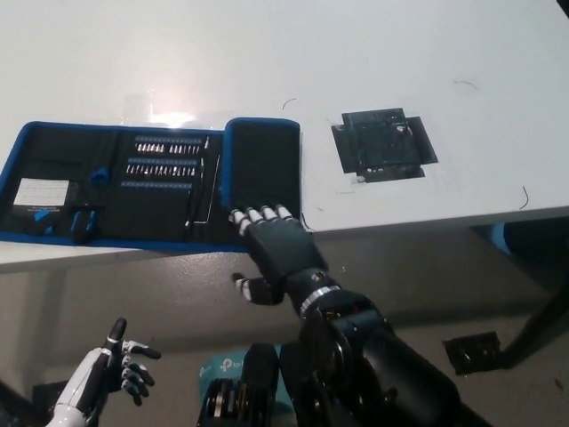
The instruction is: The robot uses its right hand to lift an edge of the toolkit kept in middle of the desk and make one fold in it
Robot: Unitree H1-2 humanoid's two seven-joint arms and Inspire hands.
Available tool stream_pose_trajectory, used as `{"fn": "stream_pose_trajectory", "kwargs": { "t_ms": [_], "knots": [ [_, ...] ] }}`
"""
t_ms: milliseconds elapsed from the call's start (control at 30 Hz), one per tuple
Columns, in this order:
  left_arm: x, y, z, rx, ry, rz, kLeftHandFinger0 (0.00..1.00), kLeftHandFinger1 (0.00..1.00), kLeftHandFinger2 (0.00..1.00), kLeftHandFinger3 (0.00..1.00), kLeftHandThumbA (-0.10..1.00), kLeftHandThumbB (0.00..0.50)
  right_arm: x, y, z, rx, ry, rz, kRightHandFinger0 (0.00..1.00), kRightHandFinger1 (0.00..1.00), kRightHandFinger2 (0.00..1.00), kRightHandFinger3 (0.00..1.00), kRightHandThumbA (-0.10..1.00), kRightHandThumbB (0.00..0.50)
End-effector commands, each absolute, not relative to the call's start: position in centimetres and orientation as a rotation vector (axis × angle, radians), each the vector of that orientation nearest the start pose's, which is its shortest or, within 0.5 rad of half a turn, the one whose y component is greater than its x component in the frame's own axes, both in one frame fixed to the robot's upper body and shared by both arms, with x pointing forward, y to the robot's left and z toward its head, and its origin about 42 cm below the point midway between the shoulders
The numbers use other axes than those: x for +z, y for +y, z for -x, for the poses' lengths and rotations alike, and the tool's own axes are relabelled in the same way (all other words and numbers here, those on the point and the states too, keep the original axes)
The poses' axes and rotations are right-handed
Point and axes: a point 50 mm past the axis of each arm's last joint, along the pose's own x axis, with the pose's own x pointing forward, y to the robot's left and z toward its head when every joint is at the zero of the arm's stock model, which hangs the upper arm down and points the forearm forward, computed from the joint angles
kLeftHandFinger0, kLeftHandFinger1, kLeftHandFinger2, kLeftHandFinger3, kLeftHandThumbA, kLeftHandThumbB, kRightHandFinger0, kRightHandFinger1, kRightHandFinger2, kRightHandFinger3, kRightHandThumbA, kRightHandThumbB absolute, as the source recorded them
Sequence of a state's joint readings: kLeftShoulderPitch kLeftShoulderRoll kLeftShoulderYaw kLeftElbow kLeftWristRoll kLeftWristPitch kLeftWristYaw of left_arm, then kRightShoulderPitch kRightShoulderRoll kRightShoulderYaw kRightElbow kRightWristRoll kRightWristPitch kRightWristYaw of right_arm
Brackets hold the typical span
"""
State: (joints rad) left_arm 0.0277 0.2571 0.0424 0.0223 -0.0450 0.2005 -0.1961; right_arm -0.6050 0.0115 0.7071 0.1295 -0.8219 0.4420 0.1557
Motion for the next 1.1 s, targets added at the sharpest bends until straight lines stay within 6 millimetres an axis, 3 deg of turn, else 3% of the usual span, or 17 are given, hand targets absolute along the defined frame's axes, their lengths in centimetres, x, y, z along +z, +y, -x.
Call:
{"fn": "stream_pose_trajectory", "kwargs": {
  "t_ms": [0, 233, 533, 600, 667, 767, 800, 833, 933, 1067],
  "knots": [
    [8.7, 30.8, -26.8, -0.118, 0.215, -0.205, 0.29, 0.30, 0.32, 0.47, 1.00, 0.500, 24.9, 1.5, -36.8, 0.570, -0.305, 1.007, 1.00, 1.00, 1.00, 1.00, 0.62, 0.492],
    [8.6, 31.0, -26.5, -0.118, 0.230, -0.197, 0.29, 0.31, 0.35, 0.49, 1.00, 0.500, 27.6, 1.4, -35.8, 0.598, -0.370, 0.907, 1.00, 1.00, 1.00, 1.00, 0.51, 0.468],
    [8.3, 30.9, -26.1, -0.102, 0.239, -0.198, 0.27, 0.28, 0.30, 0.43, 1.00, 0.500, 29.6, -0.2, -36.1, 0.583, -0.396, 0.876, 1.00, 1.00, 1.00, 1.00, 0.50, 0.422],
    [8.2, 30.9, -26.2, -0.112, 0.244, -0.201, 0.28, 0.29, 0.30, 0.45, 1.00, 0.500, 31.8, -1.7, -36.2, 0.590, -0.428, 0.850, 1.00, 1.00, 1.00, 1.00, 0.54, 0.414],
    [8.1, 30.9, -26.2, -0.110, 0.248, -0.196, 0.29, 0.29, 0.31, 0.45, 1.00, 0.500, 33.4, -3.3, -36.2, 0.573, -0.485, 0.806, 1.00, 1.00, 1.00, 1.00, 0.51, 0.395],
    [8.2, 30.8, -26.2, -0.108, 0.244, -0.195, 0.28, 0.28, 0.29, 0.43, 1.00, 0.500, 34.8, -5.6, -36.2, 0.547, -0.535, 0.787, 1.00, 1.00, 1.00, 1.00, 0.62, 0.395],
    [8.2, 30.9, -26.3, -0.106, 0.244, -0.194, 0.28, 0.28, 0.29, 0.43, 1.00, 0.500, 34.9, -7.4, -36.2, 0.522, -0.561, 0.743, 1.00, 1.00, 1.00, 1.00, 0.58, 0.356],
    [8.1, 30.9, -26.2, -0.104, 0.244, -0.192, 0.28, 0.28, 0.29, 0.43, 1.00, 0.500, 34.9, -8.2, -36.2, 0.514, -0.574, 0.724, 1.00, 1.00, 1.00, 1.00, 0.58, 0.353],
    [8.2, 30.8, -26.3, -0.099, 0.244, -0.194, 0.27, 0.26, 0.28, 0.42, 1.00, 0.500, 33.8, -13.4, -34.9, 0.448, -0.523, 0.637, 1.00, 1.00, 1.00, 1.00, 0.66, 0.275],
    [7.9, 30.7, -26.2, -0.092, 0.249, -0.190, 0.28, 0.26, 0.29, 0.42, 1.00, 0.500, 31.8, -17.1, -33.9, 0.381, -0.525, 0.604, 1.00, 1.00, 1.00, 1.00, 0.71, 0.228]
  ]
}}
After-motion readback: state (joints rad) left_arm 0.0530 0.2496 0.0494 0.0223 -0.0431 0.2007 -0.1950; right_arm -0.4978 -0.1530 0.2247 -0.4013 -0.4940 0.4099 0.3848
